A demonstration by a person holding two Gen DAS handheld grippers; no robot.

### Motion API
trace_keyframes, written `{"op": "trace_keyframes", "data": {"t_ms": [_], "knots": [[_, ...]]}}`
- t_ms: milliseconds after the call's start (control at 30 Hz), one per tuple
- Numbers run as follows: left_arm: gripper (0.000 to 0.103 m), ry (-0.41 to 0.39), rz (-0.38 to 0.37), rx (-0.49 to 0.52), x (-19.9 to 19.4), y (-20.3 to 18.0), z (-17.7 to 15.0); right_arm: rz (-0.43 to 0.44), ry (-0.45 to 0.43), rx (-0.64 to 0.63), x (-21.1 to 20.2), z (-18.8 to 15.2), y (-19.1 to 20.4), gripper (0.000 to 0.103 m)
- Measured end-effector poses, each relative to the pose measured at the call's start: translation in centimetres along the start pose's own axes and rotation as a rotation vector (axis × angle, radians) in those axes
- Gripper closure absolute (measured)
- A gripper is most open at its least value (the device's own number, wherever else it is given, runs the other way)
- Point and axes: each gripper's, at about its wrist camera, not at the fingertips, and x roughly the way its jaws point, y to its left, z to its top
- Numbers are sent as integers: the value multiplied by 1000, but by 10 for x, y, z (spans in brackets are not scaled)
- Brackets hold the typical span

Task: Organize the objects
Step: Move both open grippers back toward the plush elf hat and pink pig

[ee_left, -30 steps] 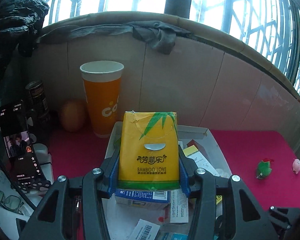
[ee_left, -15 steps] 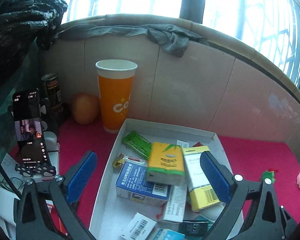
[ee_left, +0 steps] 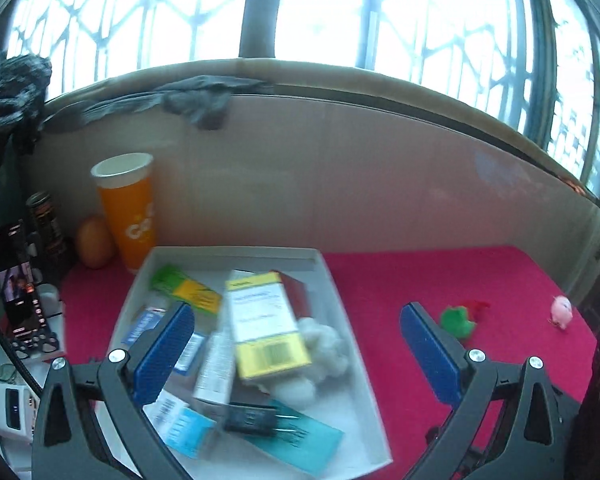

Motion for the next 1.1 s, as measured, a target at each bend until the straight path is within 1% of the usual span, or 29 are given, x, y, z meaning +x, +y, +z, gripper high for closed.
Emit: {"op": "trace_keyframes", "data": {"t_ms": [100,300,467,600,833,900,933,1100], "knots": [[0,12,-41,43,0,-27,-6,-34,-17,48,-13,-1,-22,10],[0,50,-119,88,1,-67,-20,-113,-39,158,-38,-9,-73,10],[0,73,-152,120,2,-90,-29,-177,-61,239,-60,-19,-114,10],[0,85,-181,120,2,-102,-33,-212,-93,303,-79,-28,-142,10],[0,97,-199,142,3,-117,-38,-228,-174,403,-106,-37,-177,8],[0,103,-202,148,3,-120,-40,-220,-186,418,-109,-38,-182,6],[0,106,-203,150,4,-122,-40,-215,-191,424,-110,-38,-185,1],[0,117,-205,161,6,-126,-43,-211,-215,439,-118,-41,-190,0]]}}
